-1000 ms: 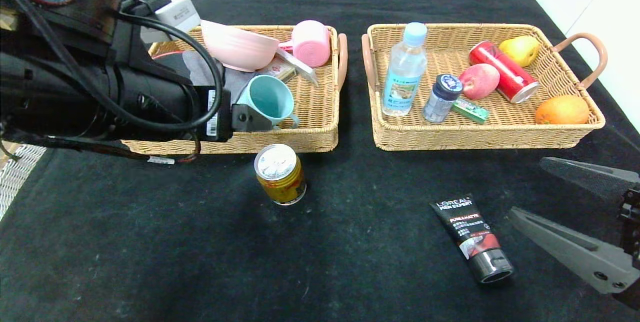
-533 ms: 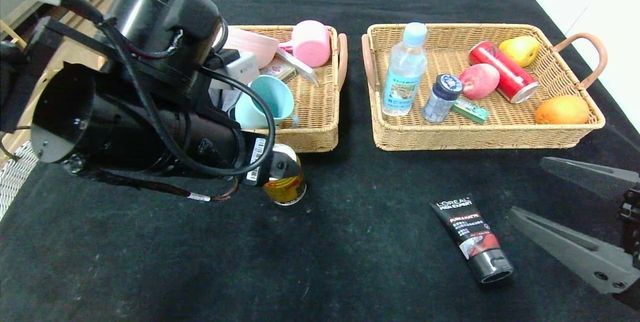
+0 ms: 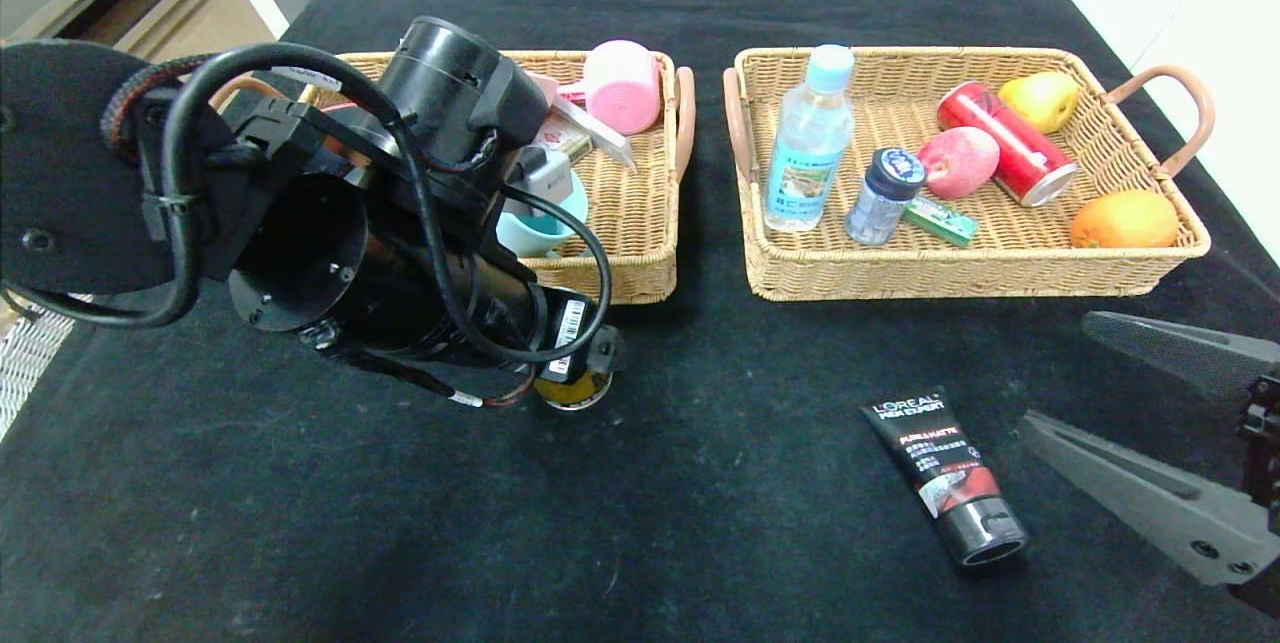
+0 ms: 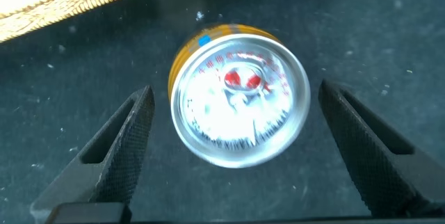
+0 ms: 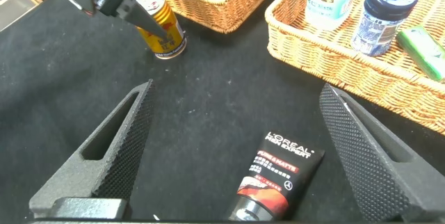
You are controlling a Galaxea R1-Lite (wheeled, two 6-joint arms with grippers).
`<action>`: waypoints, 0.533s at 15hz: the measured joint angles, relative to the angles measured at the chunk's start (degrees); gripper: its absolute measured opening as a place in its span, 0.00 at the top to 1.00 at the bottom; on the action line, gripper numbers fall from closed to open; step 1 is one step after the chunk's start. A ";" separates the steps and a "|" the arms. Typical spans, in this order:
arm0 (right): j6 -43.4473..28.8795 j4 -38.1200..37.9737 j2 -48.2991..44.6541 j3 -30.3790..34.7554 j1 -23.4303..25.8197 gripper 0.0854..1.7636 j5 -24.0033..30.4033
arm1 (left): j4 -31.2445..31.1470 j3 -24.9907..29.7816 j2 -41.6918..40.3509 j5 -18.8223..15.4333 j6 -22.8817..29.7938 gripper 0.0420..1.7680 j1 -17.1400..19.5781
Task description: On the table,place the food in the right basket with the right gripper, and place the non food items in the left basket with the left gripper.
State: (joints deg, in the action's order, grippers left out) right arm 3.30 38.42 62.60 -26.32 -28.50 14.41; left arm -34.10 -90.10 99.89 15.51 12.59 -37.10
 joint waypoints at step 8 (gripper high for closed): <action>0.00 0.07 0.00 -0.05 0.11 0.03 -0.05 | 0.28 -0.35 2.69 -0.73 0.09 0.03 1.52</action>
State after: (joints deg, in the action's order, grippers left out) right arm 3.30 38.50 62.60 -26.37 -28.39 14.36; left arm -33.82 -90.45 102.58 14.77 12.68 -35.57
